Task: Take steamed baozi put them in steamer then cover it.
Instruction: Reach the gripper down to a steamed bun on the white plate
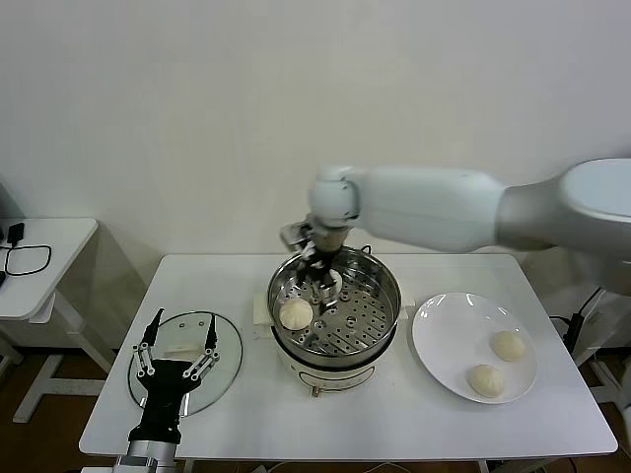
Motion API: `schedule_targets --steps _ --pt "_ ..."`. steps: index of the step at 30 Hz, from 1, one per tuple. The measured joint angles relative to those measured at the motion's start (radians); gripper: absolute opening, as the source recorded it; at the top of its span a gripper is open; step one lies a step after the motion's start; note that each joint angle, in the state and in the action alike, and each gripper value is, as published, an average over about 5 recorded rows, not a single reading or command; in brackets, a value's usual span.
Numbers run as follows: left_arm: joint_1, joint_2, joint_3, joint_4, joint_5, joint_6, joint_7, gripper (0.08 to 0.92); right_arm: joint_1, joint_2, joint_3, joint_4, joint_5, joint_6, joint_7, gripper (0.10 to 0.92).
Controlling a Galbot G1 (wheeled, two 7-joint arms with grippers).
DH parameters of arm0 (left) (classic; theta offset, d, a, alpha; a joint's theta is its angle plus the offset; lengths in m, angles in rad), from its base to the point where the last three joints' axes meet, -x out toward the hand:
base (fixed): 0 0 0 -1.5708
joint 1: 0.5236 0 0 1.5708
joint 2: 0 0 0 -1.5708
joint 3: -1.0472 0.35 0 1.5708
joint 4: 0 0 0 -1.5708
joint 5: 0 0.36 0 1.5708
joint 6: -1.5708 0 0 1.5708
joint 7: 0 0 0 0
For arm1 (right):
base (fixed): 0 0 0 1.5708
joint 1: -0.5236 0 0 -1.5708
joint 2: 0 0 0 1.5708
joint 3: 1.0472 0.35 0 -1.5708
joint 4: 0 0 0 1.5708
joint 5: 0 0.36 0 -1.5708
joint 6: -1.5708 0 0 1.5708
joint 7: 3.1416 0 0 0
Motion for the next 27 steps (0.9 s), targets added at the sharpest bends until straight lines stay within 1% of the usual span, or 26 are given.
schedule_targets --steps 7,14,20,27 --pt "0.0 -0.003 0.01 0.004 0.008 0.0 0.001 0.823 0.014 -0.226 0.019 0.018 -0.095 0.096 -0.101 0.823" --pt "0.0 -0.008 0.021 0.007 0.019 0.0 0.001 0.823 -0.077 -0.417 0.058 0.003 -0.203 0.185 -0.147 0.823" --pt "0.003 -0.012 0.024 0.01 0.025 0.002 0.001 0.823 -0.224 -0.511 0.136 -0.008 -0.29 0.229 -0.159 0.823" --pt "0.01 -0.015 0.016 0.013 0.028 0.002 0.002 0.823 -0.391 -0.56 0.236 -0.029 -0.379 0.254 -0.149 0.823"
